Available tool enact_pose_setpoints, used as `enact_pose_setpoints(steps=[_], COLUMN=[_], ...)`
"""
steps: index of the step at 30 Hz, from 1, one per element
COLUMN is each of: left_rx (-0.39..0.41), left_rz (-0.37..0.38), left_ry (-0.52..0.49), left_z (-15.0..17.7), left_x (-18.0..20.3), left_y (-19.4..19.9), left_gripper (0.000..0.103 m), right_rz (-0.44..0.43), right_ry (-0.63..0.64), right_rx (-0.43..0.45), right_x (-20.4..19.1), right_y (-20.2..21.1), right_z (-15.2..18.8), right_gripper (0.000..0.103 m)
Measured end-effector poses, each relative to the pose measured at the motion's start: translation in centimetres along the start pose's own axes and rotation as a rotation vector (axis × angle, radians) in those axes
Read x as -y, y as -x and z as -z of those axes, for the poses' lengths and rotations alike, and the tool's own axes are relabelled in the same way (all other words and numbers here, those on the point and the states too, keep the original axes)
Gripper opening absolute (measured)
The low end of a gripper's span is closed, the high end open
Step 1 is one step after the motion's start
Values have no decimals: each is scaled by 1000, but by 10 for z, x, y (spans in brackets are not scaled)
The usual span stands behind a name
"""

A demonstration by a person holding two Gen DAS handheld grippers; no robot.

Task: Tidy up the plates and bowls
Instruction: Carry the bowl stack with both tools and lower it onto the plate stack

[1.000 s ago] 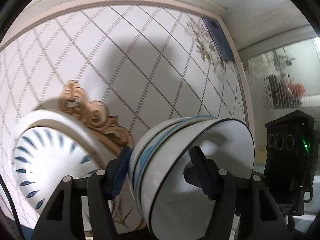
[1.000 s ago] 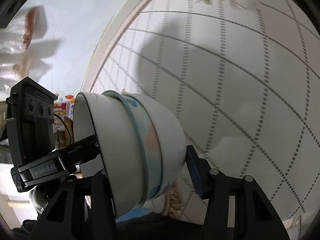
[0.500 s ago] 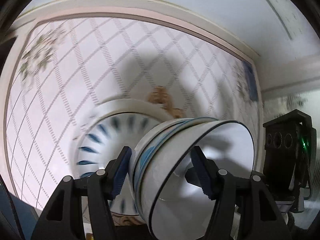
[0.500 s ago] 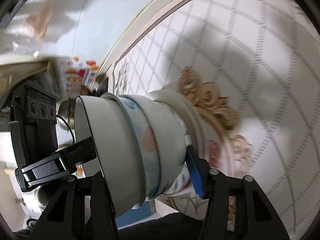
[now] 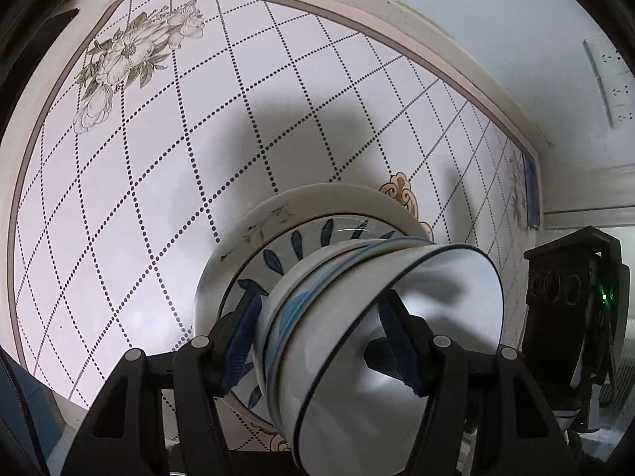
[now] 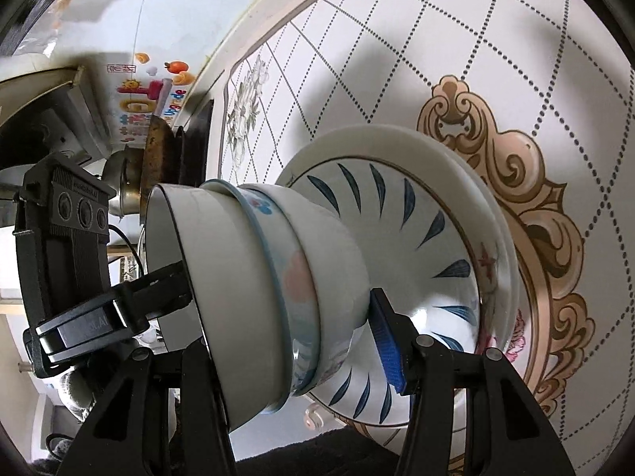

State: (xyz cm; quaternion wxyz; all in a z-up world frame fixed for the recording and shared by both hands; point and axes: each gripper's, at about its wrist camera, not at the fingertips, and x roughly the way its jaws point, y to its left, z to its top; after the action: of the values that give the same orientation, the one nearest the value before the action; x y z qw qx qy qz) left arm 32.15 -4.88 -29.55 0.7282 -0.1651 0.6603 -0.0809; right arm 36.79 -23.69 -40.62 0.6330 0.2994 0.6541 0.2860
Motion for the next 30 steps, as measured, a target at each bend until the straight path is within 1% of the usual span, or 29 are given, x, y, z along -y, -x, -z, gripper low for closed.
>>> enact_pose_setpoints(steps=[6, 11, 19, 25, 27, 30], left_rx=[-13, -30, -33, -4, 16, 54], left_rz=[8, 16, 13, -85, -100, -126], left_ry=[-9, -9, -36, -99, -110, -129], left_z=[1, 1, 1, 3, 6, 12], left_x=[-2, -2, 0, 6, 5, 2], left_y=[-9, -15, -14, -1, 8, 24], left_gripper=[59, 59, 59, 59, 59, 59], right_rz=[19, 36, 49, 82, 100, 152], right_ry=[-17, -32, -52, -54, -65, -39], right_rx=[-4, 0, 13, 29, 33, 62], right_x=[2, 5, 8, 4, 2, -8], right_y=[-11, -8, -4, -2, -1, 8], right_z=[-1, 1, 2, 8, 11, 20], right_gripper=[55, 55, 55, 55, 56, 56])
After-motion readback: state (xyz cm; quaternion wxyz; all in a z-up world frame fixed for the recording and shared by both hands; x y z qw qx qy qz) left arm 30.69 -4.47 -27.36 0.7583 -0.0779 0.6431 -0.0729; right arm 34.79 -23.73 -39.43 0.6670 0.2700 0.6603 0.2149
